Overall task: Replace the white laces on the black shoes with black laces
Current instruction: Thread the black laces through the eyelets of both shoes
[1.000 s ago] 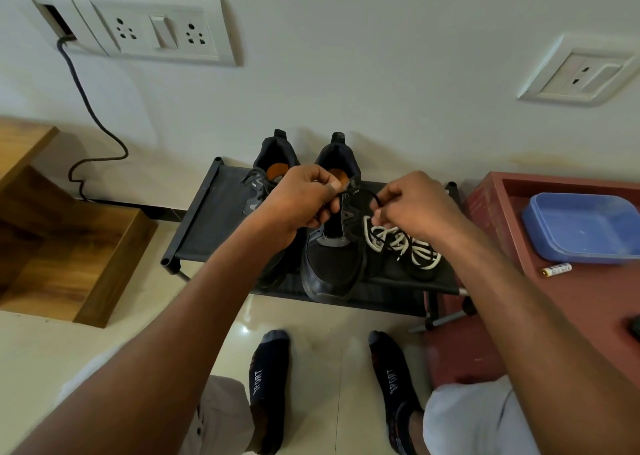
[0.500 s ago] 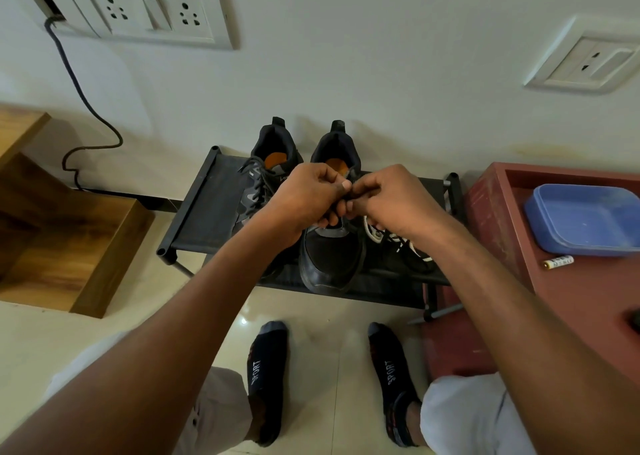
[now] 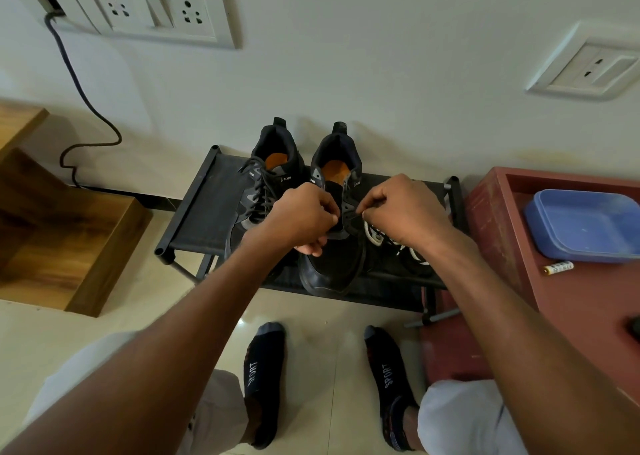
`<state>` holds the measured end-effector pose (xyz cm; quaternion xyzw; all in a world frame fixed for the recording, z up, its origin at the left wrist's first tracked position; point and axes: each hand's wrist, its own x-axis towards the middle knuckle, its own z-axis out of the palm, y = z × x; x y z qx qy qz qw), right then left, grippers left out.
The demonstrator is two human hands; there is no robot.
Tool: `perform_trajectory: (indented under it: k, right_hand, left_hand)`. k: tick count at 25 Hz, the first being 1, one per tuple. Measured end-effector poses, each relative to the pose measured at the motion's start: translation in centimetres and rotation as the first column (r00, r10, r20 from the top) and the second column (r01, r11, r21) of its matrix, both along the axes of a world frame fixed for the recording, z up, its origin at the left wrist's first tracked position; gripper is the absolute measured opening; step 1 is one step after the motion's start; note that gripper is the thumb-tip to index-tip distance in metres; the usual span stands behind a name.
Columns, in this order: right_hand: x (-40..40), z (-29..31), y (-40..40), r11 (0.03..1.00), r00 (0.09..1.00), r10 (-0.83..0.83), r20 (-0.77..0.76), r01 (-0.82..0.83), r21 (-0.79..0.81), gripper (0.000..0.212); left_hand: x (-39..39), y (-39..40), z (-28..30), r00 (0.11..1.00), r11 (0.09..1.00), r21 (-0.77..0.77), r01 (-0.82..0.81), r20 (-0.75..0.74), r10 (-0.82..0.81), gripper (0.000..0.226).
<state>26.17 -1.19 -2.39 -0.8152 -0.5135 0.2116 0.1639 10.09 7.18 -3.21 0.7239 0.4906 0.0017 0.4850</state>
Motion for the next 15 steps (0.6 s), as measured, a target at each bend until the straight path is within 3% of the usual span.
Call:
perform_trajectory:
  k: [7,15]
  right_hand:
    - [-0.3,-0.2,-0.2,0.999,0.997,0.031,0.076,-0.03,-0.018,0.005]
    - [-1.4,-0.6,-0.1,1.0,0.991,-0.013,0.131,0.015,-0.01,0.005]
  left_hand:
    - [-0.5,0.3,-0.1,1.0,0.987,-0.16,0.006,0.01,-0.004,0.025]
    - [-0.4,0.4,-0.4,0.998,0.979,-0.199,-0.04,0.039,0.048,0.023]
